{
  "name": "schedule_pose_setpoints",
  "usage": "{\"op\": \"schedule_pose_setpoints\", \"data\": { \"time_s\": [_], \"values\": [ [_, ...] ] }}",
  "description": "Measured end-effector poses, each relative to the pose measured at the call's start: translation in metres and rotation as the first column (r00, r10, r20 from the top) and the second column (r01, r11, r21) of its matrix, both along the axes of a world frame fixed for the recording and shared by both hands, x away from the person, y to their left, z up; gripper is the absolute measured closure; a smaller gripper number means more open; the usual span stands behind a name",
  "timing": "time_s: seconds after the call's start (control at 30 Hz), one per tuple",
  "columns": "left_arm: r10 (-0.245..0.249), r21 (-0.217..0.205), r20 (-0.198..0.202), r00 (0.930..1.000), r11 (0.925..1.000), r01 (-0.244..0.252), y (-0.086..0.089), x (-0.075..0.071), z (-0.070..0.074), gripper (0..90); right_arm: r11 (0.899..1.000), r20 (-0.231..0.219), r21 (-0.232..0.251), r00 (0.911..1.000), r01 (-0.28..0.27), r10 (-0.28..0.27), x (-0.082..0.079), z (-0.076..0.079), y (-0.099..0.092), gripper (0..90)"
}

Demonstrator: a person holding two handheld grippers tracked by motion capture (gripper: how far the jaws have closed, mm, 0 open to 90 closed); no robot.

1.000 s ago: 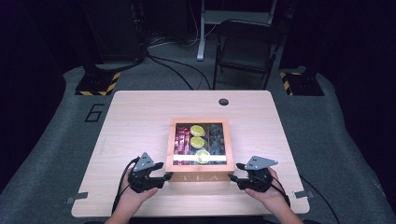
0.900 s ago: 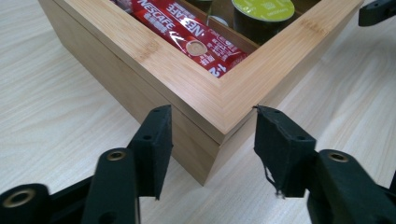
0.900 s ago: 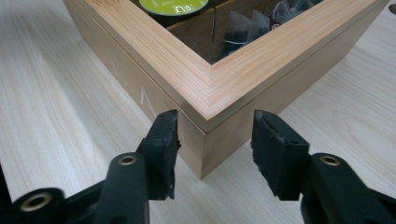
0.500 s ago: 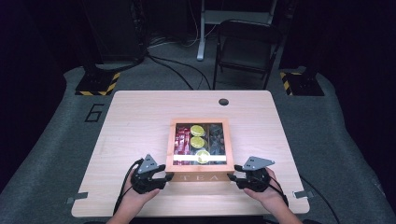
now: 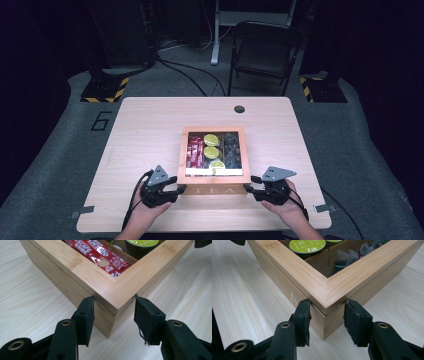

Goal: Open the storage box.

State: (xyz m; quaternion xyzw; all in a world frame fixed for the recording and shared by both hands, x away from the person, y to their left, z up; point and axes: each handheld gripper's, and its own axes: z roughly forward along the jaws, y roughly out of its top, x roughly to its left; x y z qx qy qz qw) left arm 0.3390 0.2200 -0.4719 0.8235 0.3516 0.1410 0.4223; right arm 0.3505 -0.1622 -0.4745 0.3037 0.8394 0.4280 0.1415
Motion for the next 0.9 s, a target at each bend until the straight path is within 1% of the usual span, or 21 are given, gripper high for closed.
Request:
{"op": "schedule_pose_setpoints", "data": {
  "time_s": [0.03, 0.07, 0.1, 0.13, 0.2, 0.27, 0.3, 0.33, 0.37, 0.43, 0.5, 0.53, 0.63, 0.67, 0.7, 0.77, 0.87, 0.9],
  "values": [
    [0.001, 0.0, 0.001, 1.0, 1.0, -0.001, 0.0, 0.0, 0.0, 50.5, 1.0, 0.011, -0.003, 0.9999, -0.006, 0.007, 0.001, 0.0, 0.0, 56.0],
    [0.007, 0.003, 0.01, 0.9999, 1.0, -0.007, -0.001, 0.0, 0.0, 50.5, 1.0, 0.01, 0.002, 0.9999, -0.004, 0.004, 0.001, 0.0, 0.0, 56.0],
    [0.005, 0.003, 0.006, 1.0, 1.0, -0.005, -0.001, -0.001, 0.0, 50.5, 1.0, 0.01, 0.002, 0.9999, -0.004, 0.004, 0.001, 0.0, 0.0, 56.0],
    [0.003, 0.013, 0.013, 0.9999, 0.9999, -0.004, -0.001, -0.001, 0.001, 50.7, 1.0, 0.011, 0.006, 0.9999, 0.001, -0.001, 0.001, 0.001, 0.0, 56.1],
    [0.011, 0.014, 0.026, 0.9996, 0.9998, -0.011, -0.003, -0.001, 0.001, 51.6, 1.0, 0.009, 0.014, 0.9998, 0.015, -0.015, 0.0, 0.001, 0.002, 56.0],
    [0.013, 0.004, 0.028, 0.9995, 0.9999, -0.014, -0.003, -0.001, 0.002, 51.8, 1.0, 0.019, 0.013, 0.9998, 0.008, -0.008, 0.0, 0.002, 0.001, 56.0],
    [0.019, 0.003, 0.042, 0.9989, 0.9998, -0.02, -0.003, -0.001, 0.002, 51.8, 1.0, 0.024, 0.014, 0.9996, 0.011, -0.012, 0.0, 0.003, 0.002, 55.9],
    [0.017, 0.008, 0.044, 0.9989, 0.9998, -0.018, -0.003, -0.001, 0.003, 51.7, 1.0, 0.034, 0.013, 0.9993, 0.015, -0.015, 0.0, 0.003, 0.002, 55.8],
    [0.019, 0.009, 0.051, 0.9985, 0.9998, -0.019, -0.004, -0.001, 0.003, 51.7, 1.0, 0.032, 0.018, 0.9993, 0.019, -0.02, 0.0, 0.004, 0.002, 55.8],
    [0.027, 0.007, 0.068, 0.9973, 0.9996, -0.028, -0.004, -0.002, 0.004, 51.6, 1.0, 0.047, 0.02, 0.9986, 0.022, -0.023, 0.0, 0.005, 0.002, 55.7],
    [0.025, 0.004, 0.075, 0.9968, 0.9997, -0.026, -0.003, -0.002, 0.006, 51.0, 0.999, 0.053, 0.027, 0.9983, 0.023, -0.024, 0.0, 0.007, 0.002, 55.7],
    [0.028, 0.004, 0.076, 0.9967, 0.9996, -0.029, -0.003, -0.001, 0.007, 49.7, 0.999, 0.068, 0.03, 0.9974, 0.024, -0.026, 0.001, 0.008, 0.003, 55.7],
    [0.039, 0.01, 0.092, 0.9949, 0.9991, -0.04, -0.004, -0.002, 0.01, 49.6, 0.999, 0.065, 0.03, 0.9976, 0.021, -0.023, 0.001, 0.009, 0.002, 55.7],
    [0.048, 0.003, 0.098, 0.994, 0.9988, -0.048, -0.005, -0.003, 0.011, 49.6, 0.999, 0.068, 0.034, 0.9973, 0.025, -0.027, 0.001, 0.01, 0.002, 55.7],
    [0.052, -0.009, 0.09, 0.9946, 0.9986, -0.051, -0.005, -0.003, 0.012, 49.5, 0.999, 0.061, 0.044, 0.9976, 0.032, -0.034, 0.001, 0.011, 0.002, 55.7],
    [0.061, -0.037, 0.089, 0.9941, 0.9976, -0.058, -0.004, -0.002, 0.015, 49.4, 0.997, 0.06, 0.058, 0.9971, 0.043, -0.046, 0.002, 0.015, 0.003, 55.4],
    [0.068, -0.059, 0.083, 0.9942, 0.9962, -0.063, -0.003, -0.001, 0.02, 49.4, 0.996, 0.061, 0.068, 0.9965, 0.053, -0.057, 0.003, 0.021, 0.003, 54.7],
    [0.067, -0.058, 0.087, 0.994, 0.9964, -0.062, -0.003, 0.0, 0.021, 49.4, 0.996, 0.056, 0.072, 0.9965, 0.058, -0.062, 0.003, 0.022, 0.004, 54.5]
  ]
}}
